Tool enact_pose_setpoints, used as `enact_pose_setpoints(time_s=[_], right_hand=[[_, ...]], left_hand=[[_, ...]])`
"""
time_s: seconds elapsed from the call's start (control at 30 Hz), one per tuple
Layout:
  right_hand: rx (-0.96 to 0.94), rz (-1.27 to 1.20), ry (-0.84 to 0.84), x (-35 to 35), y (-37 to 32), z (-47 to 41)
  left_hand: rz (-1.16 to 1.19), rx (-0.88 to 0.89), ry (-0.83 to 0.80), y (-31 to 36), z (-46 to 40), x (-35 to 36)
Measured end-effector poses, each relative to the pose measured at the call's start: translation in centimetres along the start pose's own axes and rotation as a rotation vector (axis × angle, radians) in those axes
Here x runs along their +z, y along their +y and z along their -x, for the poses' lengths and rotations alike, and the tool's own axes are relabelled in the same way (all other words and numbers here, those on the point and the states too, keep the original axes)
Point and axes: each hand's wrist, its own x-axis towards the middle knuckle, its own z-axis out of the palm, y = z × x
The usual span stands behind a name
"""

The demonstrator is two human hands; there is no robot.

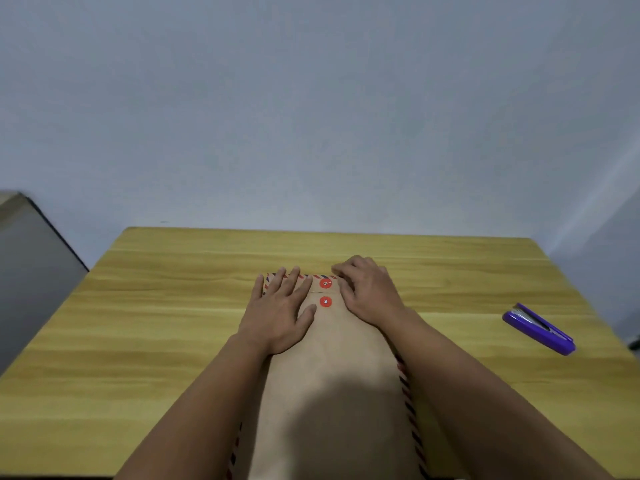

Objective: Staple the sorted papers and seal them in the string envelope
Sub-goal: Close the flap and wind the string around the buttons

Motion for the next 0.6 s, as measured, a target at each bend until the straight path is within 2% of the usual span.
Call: enact_pose_setpoints(time_s=[0.07,0.17,0.23,0.33,0.47,0.6], right_hand=[[0.022,0.053,-0.109,-0.9,1.0,-0.9],[0.098,-0.029,-0.256,-2.8,2.2,-2.5],[0.151,-0.086,-0.311,-3.8,2.6,-3.2],[0.134,0.012,-0.368,-4.8,3.0,-3.9],[0.153,0.145,-0.335,-6.1,3.6,-3.8],[0.208,0.105,-0.223,-6.8,3.6,-3.9]], left_hand=[[0.003,-0.001,0.011,-0.1,0.0,0.1],[0.017,-0.001,0.023,0.0,0.1,0.1],[0.016,0.001,0.035,0.0,0.1,0.0],[0.017,-0.002,0.038,0.0,0.1,-0.1],[0.038,-0.006,0.043,0.0,0.2,0.0],[0.047,-0.008,0.056,0.2,0.2,0.0]])
